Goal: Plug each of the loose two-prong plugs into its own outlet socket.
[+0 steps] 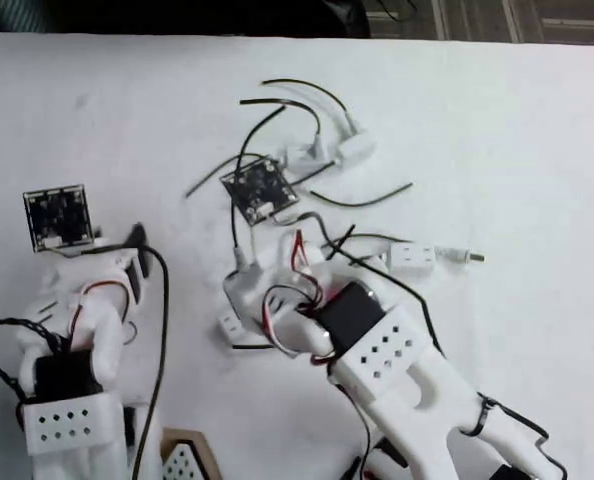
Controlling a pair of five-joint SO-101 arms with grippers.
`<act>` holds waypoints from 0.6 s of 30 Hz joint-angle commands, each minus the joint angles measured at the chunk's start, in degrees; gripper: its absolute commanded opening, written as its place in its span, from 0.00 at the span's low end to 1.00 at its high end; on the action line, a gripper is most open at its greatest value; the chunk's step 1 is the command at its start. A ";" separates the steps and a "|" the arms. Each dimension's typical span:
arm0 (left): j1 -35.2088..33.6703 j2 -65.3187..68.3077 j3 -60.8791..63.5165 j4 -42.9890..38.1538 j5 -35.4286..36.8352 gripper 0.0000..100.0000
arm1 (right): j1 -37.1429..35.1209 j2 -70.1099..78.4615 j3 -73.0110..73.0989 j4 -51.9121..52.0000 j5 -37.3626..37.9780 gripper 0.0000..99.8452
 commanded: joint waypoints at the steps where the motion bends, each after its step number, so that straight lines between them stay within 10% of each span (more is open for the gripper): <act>1: 2.77 -0.84 -2.73 -1.41 0.70 0.04 | -2.77 -3.47 -0.09 -1.01 -0.53 0.02; 18: 13.93 -0.92 -2.29 2.55 -5.89 0.02 | -5.93 -22.99 21.27 -16.04 2.81 0.02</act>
